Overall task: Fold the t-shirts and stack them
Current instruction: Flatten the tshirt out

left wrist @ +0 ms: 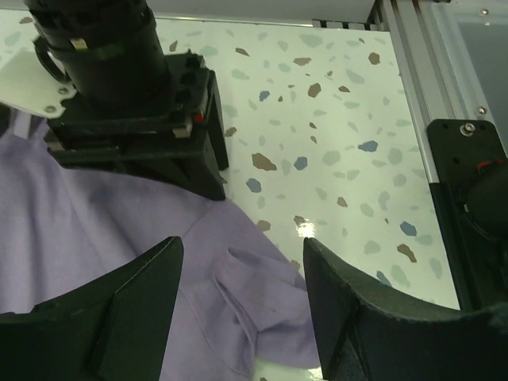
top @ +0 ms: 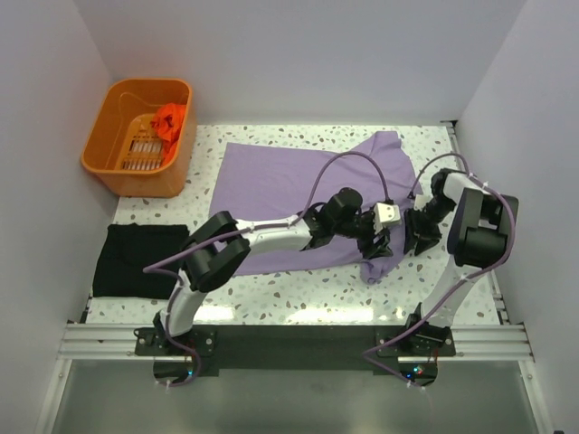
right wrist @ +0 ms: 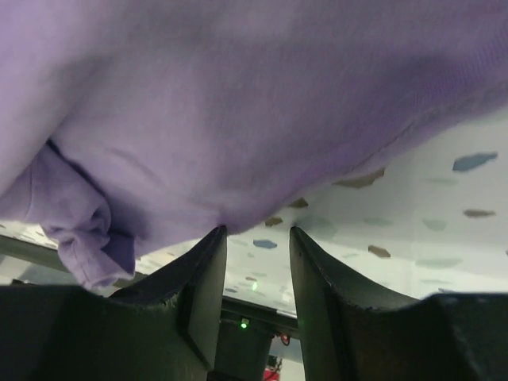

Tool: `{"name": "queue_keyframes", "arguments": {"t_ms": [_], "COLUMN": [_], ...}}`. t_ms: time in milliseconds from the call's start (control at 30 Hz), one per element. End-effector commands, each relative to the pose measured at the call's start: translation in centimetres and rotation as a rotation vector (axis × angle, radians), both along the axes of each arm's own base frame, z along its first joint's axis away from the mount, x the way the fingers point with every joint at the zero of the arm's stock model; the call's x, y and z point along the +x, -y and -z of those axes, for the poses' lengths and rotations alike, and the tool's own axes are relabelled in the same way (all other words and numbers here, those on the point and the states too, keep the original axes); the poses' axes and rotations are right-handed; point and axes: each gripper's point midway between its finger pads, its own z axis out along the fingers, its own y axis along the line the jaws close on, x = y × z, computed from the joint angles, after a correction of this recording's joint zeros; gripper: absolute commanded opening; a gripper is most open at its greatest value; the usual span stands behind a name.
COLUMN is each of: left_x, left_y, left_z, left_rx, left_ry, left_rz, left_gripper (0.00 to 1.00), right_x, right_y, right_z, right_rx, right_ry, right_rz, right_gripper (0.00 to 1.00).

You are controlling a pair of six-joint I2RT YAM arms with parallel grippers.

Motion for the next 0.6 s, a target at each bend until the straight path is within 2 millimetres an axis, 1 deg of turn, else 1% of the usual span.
{"name": "queue_keyframes", "arguments": {"t_ms": [0, 33, 100, 133, 233, 333, 433, 467, 567], "left_x": [1.2, 1.2, 1.1, 0.9, 0.7, 0.1, -0.6, -0.6, -0.4], "left_y": [2.5, 2.7, 3.0, 3.2, 3.3, 3.4, 3.5, 3.4, 3.3], "left_z": [-3.4, -2.6, -2.2, -1.5, -0.5, 0.5, 1.4, 1.8, 3.3], "left_rx": [-0.111, -0.1, -0.095, -0.085, -0.067, -0.05, -0.029, -0.016, 0.025], "left_ry": [0.057, 0.053, 0.054, 0.05, 0.04, 0.028, 0.026, 0.023, 0.018], "left_rz": [-0.002, 0.003, 0.014, 0.019, 0.031, 0.058, 0.079, 0.077, 0.067], "left_gripper": [0.67, 0.66, 0.65, 0.64, 0.61, 0.58, 0.55, 0.54, 0.52], "right_x": [0.9, 1.0, 1.0, 0.9, 0.9, 0.9, 1.0, 1.0, 1.0], "right_y": [-0.6, -0.8, -1.0, -1.2, -1.5, -1.6, -1.6, -1.7, -1.6], "right_z": [0.9, 1.1, 1.3, 1.5, 1.6, 1.6, 1.5, 1.5, 1.5], "right_rx": [0.032, 0.039, 0.059, 0.066, 0.085, 0.097, 0.103, 0.107, 0.109], "right_ry": [0.003, -0.002, -0.004, -0.012, -0.017, -0.017, -0.016, -0.014, -0.016], "right_rz": [0.076, 0.08, 0.09, 0.091, 0.095, 0.097, 0.095, 0.095, 0.094], "right_gripper": [0.42, 0.41, 0.41, 0.41, 0.38, 0.35, 0.31, 0.27, 0.23]}}
